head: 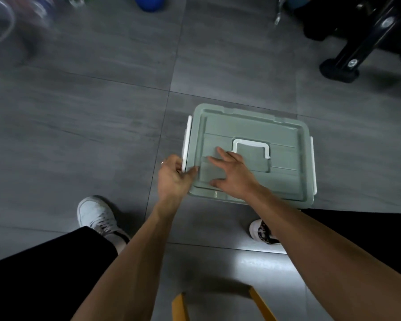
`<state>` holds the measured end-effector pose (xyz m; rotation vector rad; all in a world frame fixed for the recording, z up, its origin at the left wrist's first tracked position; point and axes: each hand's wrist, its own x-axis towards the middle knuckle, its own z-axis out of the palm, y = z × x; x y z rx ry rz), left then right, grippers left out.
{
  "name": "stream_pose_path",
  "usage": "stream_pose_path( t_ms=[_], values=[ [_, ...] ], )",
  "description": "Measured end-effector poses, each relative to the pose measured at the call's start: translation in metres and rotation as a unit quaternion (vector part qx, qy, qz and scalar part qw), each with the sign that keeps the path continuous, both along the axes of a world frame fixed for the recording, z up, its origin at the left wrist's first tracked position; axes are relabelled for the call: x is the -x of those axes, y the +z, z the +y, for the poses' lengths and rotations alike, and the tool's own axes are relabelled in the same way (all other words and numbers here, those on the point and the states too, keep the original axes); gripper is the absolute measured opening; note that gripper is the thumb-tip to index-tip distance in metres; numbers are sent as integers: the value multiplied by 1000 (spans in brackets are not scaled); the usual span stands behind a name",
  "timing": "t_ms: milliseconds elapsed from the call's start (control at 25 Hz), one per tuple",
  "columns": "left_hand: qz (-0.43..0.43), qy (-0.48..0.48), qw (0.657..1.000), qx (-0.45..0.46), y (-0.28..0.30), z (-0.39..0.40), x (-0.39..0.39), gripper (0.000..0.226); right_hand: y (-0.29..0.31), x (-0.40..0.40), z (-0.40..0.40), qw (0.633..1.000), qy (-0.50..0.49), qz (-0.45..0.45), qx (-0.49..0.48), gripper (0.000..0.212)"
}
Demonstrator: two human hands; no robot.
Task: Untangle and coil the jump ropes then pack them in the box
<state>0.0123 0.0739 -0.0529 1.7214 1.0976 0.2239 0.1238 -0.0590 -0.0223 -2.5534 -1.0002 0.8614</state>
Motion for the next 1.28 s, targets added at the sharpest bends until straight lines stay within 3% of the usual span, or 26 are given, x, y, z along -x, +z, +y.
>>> stream_pose_path(
  t_ms=[200,320,400,480,600,720,880,1200,1280],
  values=[
    [-6,22,1000,12,-11,-6,0,27,-7,-16,-12,999,11,1,-49,64],
    [13,-103,995,0,-3,-6,18,62,-9,-14,-24,995,-4,18,-102,59],
    [84,-275,952,-107,3,-10,36,89,-3,-14,-50,994,-10,6,-106,59],
    [124,-382,887,-226,10,-21,44,80,1,-18,-94,997,21,-37,-67,65],
    [98,-427,833,-338,12,-43,33,54,0,-25,-148,998,-11,-61,-32,72],
    [68,-457,806,-371,4,-63,10,46,-7,-28,-152,996,-52,-54,-39,69],
    [154,-415,832,-334,4,-70,-33,40,0,-59,-135,997,-66,-42,-28,65],
    [203,-396,851,-280,23,-43,-131,40,66,-139,-125,985,-153,6,-83,36],
    [177,-368,878,-249,34,-41,-135,43,78,-140,-127,982,-161,3,-95,34]
  ],
)
